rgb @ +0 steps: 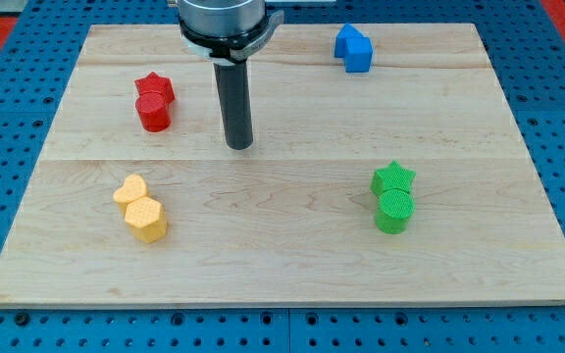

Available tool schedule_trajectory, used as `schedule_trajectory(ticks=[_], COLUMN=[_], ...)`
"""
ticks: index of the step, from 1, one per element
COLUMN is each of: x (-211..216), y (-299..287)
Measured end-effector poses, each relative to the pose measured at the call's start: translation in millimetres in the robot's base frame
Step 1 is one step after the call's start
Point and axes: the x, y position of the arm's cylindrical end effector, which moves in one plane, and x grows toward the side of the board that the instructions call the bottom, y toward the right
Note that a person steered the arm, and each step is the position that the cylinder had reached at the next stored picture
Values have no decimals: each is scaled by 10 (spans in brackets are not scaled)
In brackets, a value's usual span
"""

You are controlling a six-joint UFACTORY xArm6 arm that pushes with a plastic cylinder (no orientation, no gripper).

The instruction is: Move the green star to the blue cube

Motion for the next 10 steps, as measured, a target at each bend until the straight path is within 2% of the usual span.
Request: schedule_trajectory(ticks=[3,4,5,8,9,10], x=[44,162,565,968,996,1005], y=[-28,59,214,971,1440,1658])
